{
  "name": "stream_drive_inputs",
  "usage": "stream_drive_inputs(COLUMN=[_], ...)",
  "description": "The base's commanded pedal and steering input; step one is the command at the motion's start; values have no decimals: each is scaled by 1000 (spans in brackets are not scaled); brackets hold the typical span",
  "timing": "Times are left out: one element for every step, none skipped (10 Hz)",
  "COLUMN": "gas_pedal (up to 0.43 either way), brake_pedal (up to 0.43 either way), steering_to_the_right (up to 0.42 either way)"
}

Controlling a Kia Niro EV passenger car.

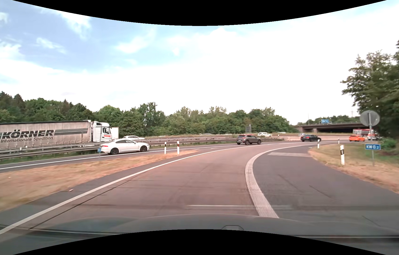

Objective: Follow the waypoints while adhering to traffic rules and regulations

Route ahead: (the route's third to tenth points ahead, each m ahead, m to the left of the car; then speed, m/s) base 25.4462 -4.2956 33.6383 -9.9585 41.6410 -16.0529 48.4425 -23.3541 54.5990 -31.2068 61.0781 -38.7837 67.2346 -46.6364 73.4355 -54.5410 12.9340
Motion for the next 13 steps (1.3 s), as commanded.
stream_drive_inputs(gas_pedal=[0, 0, 0, 0, 0, 0, 0, 0, 0, 0, 0, 0, 0], brake_pedal=[104, 98, 98, 104, 98, 98, 91, 91, 110, 116, 122, 128, 128], steering_to_the_right=[86, 87, 87, 87, 86, 86, 89, 91, 92, 92, 91, 92, 92])
